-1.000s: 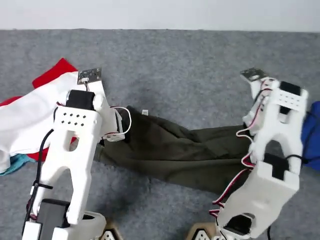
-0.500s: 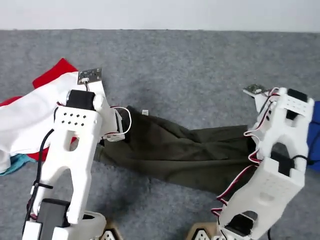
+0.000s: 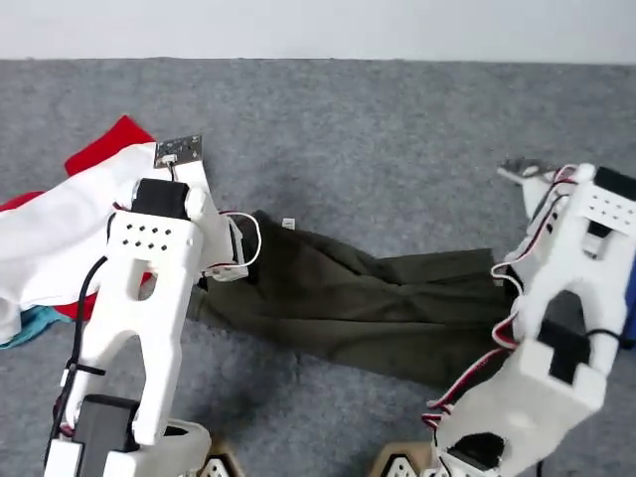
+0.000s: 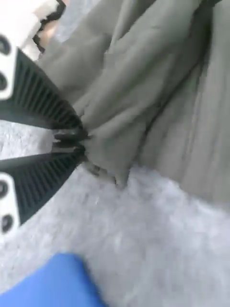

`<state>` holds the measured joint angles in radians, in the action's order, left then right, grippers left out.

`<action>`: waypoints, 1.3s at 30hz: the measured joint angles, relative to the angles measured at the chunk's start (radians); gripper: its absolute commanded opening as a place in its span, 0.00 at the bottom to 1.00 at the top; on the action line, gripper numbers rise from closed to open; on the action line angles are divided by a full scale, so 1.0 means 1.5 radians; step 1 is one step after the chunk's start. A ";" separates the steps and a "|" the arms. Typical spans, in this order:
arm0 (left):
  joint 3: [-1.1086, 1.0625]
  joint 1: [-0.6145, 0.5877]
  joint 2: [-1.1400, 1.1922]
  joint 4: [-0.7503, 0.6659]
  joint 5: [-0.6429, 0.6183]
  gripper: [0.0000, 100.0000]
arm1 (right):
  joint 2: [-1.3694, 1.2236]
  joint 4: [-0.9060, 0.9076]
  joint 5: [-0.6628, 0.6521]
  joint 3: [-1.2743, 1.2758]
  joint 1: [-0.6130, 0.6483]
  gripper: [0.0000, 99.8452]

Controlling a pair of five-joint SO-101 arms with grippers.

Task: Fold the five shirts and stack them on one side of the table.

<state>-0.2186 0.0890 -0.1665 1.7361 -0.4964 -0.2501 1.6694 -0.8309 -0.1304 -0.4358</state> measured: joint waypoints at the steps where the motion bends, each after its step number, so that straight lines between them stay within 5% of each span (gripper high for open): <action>1: 0.000 0.000 0.000 0.000 0.000 0.23 | 0.019 0.000 0.007 0.000 0.005 0.13; 5: 0.000 0.000 0.000 0.000 0.000 0.23 | 0.052 -0.007 0.023 0.000 0.046 0.22; 21: 0.000 0.000 0.000 0.000 0.000 0.23 | -0.118 -0.128 0.065 0.000 0.155 0.18; 27: 0.000 0.000 0.000 0.000 0.000 0.23 | -0.153 -0.171 0.065 0.000 0.155 0.00; 39: 0.000 0.000 0.000 0.000 0.000 0.23 | -0.159 -0.245 0.097 0.000 0.163 0.01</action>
<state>-0.2186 0.0890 -0.1665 1.7361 -0.4964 -0.4879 1.3011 -0.6851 -0.1304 -0.1918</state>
